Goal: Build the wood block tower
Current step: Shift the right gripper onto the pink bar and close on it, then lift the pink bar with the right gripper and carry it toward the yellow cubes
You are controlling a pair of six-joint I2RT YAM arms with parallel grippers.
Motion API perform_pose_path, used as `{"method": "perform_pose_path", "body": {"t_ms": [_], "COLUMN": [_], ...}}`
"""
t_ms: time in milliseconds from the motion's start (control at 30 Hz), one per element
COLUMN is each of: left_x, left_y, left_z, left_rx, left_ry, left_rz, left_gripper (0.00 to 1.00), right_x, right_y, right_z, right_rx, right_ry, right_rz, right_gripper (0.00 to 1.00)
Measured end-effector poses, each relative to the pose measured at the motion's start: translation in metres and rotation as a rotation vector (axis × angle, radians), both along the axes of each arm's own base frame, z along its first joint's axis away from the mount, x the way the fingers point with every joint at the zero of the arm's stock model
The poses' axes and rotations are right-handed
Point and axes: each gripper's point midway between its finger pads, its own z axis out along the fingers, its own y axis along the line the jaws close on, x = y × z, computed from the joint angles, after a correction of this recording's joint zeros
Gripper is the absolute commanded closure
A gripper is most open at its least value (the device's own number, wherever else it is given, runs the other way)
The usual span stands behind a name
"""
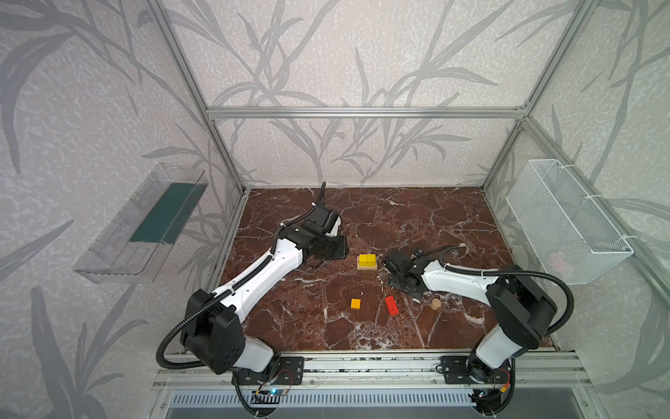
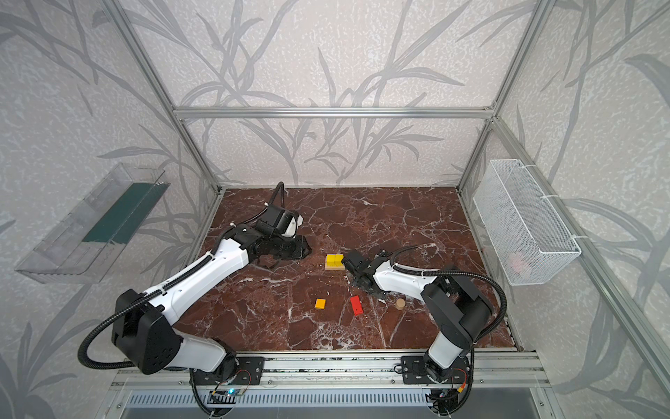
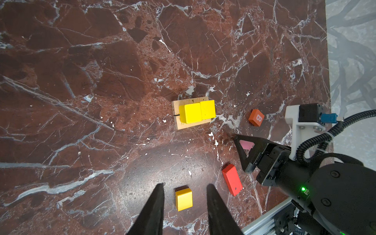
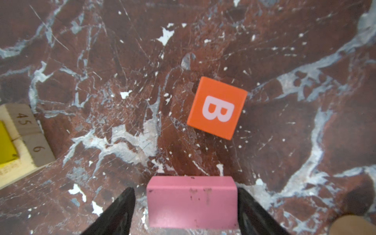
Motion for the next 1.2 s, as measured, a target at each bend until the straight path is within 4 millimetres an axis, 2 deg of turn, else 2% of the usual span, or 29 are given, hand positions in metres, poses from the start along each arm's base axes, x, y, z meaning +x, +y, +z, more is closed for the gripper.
{"method": "perform_pose_path", "body": {"t_ms": [233,500,733,1000,1200], "left_x": [0.001,0.002,0.002,0.003,0.003], "left_y": [0.001,0.002,0.003,0.003,0.004], "left_z": [-0.001,-0.001,-0.001,-0.001,-0.001], "left_rx": [-0.002,-0.003,-0.004,-0.004,-0.004], "left_ry": [0.005,0.005,0.005,0.006,0.006], "left_rz": [0.002,0.006,0.007,0.009,0.010], "left_gripper": [0.65,0.65,0.65,0.65,0.65], "right_x": [0.006,-0.001,-0.002,-0.002,-0.002], "right_y": [0.006,-0.001,-0.002,-0.001,-0.001], "right_z": [0.008,-0.004,-0.004,-0.003,-0.003], "right_rx": [-0.020,-0.079,-0.088,-0.089,-0.087], "right_ry": [0.022,0.085,0.094,0.095,0.098], "right_rz": [0.020,0.039,0.046,0.063,0.070], "right_gripper": [0.28,0.28,0.30,0.42,0.45]}}
